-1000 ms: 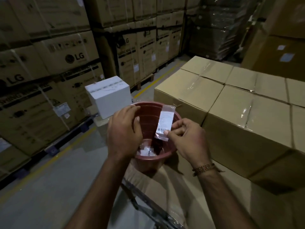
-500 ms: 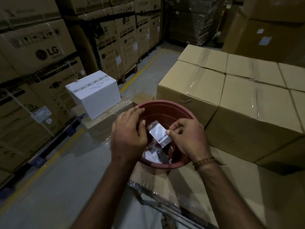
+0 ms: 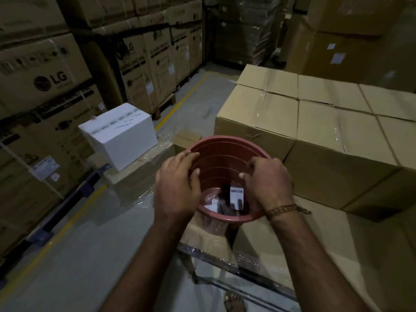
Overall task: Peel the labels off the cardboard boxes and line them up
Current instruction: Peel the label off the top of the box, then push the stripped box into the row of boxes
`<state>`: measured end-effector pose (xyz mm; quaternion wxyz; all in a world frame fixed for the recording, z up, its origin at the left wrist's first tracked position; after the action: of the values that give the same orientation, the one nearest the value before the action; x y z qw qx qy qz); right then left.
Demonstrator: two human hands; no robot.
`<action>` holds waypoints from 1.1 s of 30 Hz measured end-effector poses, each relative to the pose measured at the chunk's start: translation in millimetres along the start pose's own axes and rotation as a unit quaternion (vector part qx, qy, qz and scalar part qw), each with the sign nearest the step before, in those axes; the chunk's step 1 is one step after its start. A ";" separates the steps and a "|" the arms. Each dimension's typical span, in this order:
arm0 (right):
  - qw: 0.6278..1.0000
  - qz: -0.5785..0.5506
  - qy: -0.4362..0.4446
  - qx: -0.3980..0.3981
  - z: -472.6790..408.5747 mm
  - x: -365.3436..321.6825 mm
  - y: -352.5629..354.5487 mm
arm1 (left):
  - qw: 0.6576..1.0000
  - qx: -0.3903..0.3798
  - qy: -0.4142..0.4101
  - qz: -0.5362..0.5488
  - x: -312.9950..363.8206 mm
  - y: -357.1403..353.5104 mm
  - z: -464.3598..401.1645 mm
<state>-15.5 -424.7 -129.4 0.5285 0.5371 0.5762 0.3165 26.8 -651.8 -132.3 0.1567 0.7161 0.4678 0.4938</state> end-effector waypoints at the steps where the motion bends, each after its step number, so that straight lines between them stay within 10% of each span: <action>1: 1.000 -0.008 -0.008 0.006 0.7 3.6 3.5 | 1.000 -0.004 0.002 0.001 -0.7 0.2 0.9; 17: 0.986 -0.127 0.058 0.090 60.6 39.9 50.6 | 0.993 -0.037 -0.106 0.043 57.8 -10.6 22.2; 33: 0.989 -0.102 -0.001 0.104 133.3 214.9 138.5 | 0.970 -0.076 -0.220 0.070 232.8 -55.7 116.7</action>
<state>179.6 -216.0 -90.2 0.4999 0.5278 0.6571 0.1993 115.2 -403.5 -94.1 0.2749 0.8238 0.3318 0.3683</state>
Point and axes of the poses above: each hand's wrist, its own z-axis away from the middle knuckle, its own y-axis out of the back of the hand, x = y × z, the point moved 8 cm from there along -z, towards the middle knuckle, and after that the axes turned 6 degrees about x, right-handed, at the moved point
